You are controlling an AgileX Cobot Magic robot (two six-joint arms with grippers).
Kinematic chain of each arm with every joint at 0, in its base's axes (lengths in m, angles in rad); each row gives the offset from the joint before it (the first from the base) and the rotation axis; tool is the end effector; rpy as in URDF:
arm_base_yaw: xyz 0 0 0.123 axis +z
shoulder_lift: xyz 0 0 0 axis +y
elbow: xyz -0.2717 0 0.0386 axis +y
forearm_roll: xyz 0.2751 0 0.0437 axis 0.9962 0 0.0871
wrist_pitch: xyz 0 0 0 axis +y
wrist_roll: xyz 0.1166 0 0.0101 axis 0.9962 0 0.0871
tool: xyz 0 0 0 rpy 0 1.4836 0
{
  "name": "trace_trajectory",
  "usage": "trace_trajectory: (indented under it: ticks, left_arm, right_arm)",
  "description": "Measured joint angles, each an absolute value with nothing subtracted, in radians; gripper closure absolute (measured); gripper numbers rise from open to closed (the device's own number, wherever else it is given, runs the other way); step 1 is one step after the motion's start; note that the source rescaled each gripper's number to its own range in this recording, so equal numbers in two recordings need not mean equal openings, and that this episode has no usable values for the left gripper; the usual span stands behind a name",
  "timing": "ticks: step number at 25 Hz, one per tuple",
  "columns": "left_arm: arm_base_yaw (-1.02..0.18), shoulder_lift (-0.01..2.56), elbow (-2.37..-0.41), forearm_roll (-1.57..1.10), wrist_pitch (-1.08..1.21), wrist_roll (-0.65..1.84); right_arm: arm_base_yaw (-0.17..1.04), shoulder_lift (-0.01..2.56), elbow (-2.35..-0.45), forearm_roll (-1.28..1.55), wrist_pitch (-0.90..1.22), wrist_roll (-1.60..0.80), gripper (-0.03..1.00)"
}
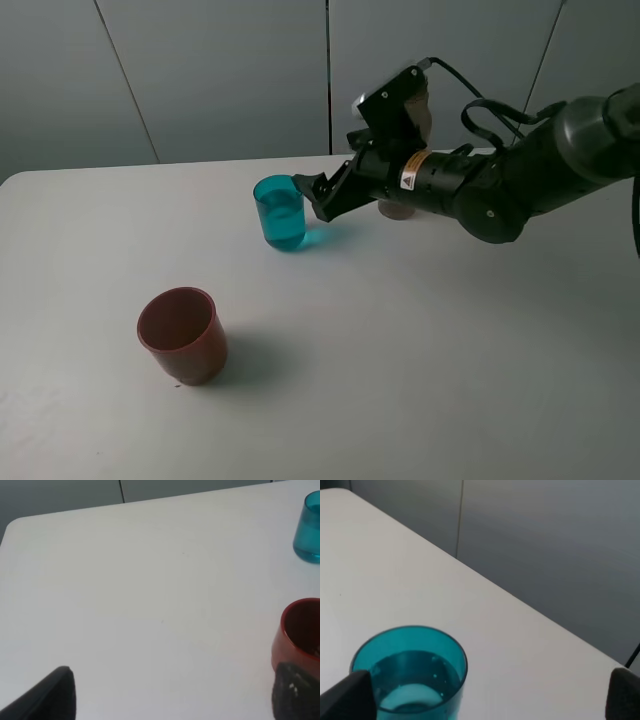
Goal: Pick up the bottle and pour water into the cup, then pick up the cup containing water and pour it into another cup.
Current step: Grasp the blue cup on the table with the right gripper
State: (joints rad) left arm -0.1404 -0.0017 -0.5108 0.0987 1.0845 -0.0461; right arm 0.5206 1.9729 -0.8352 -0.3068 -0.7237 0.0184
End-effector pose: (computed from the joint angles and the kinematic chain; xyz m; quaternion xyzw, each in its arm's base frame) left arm 0.0507 0.0031 0.2799 0.0375 0.8543 0.0010 0.5184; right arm 0.3394 0.2216 0.0871 -0.3468 0.7402 0.1683 0.5509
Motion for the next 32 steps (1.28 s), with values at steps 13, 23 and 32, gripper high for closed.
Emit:
trace_trajectory:
  ticks: [13,23,32]
  left_arm:
    - [-0.14,-0.002,-0.511,0.099,1.085,-0.046]
    - [-0.14,-0.002,-0.511,0.099,1.085,-0.046]
    - [-0.14,-0.002,-0.511,0.099,1.085,-0.046]
  right_arm:
    - [0.519,2.133,-0.835,-0.453,-0.764,0.012,-0.03]
    - [0.519,2.182,-0.892,-0.457,-0.773,0.115,-0.03]
    - [0.544,2.204,-0.954,-0.487,-0.773,0.219,-0.03]
